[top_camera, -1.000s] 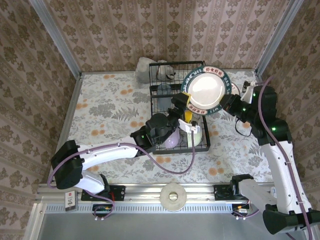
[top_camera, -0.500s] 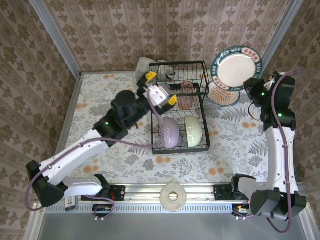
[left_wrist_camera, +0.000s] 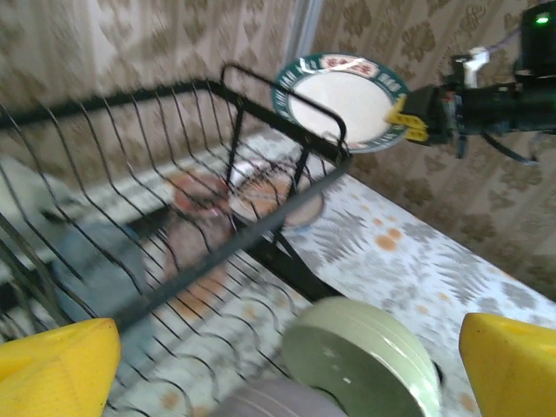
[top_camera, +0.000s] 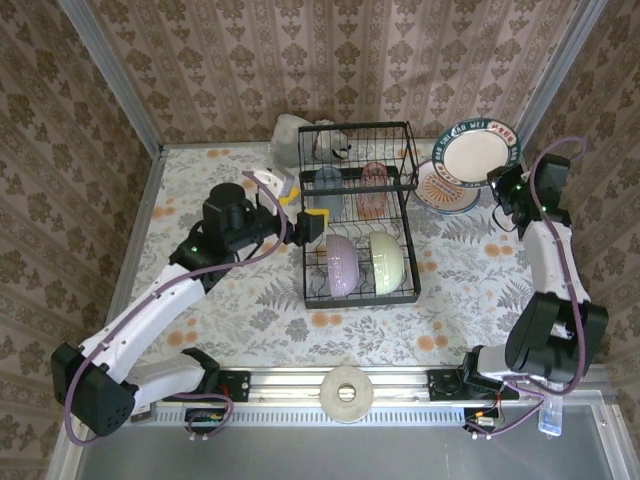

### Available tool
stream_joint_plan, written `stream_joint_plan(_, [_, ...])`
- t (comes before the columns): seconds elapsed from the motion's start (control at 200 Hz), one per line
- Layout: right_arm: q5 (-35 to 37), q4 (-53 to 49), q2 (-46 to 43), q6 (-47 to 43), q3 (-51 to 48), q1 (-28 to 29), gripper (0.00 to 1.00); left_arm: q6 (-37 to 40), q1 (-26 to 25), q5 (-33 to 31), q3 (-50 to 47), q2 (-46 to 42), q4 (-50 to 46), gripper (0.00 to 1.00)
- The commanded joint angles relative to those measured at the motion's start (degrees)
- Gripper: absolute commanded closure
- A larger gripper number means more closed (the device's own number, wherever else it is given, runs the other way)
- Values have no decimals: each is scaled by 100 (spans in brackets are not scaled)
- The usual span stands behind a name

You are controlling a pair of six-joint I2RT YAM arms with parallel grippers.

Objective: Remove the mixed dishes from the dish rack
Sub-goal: Place the plate on the plate.

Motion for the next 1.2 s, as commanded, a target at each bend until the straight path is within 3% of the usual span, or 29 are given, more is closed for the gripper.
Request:
stream_joint_plan(0.0, [-403, 928, 455, 104, 26, 2, 100, -711, 92, 557, -241, -132, 403, 0])
stream_joint_plan(0.54, [-739, 1362, 2301, 118, 452, 192, 100, -923, 162, 747, -589, -126, 693, 0])
stream_joint_plan(1.195, [-972, 1578, 3352, 72, 814, 148, 100, -981, 235, 690, -913, -92, 782, 0])
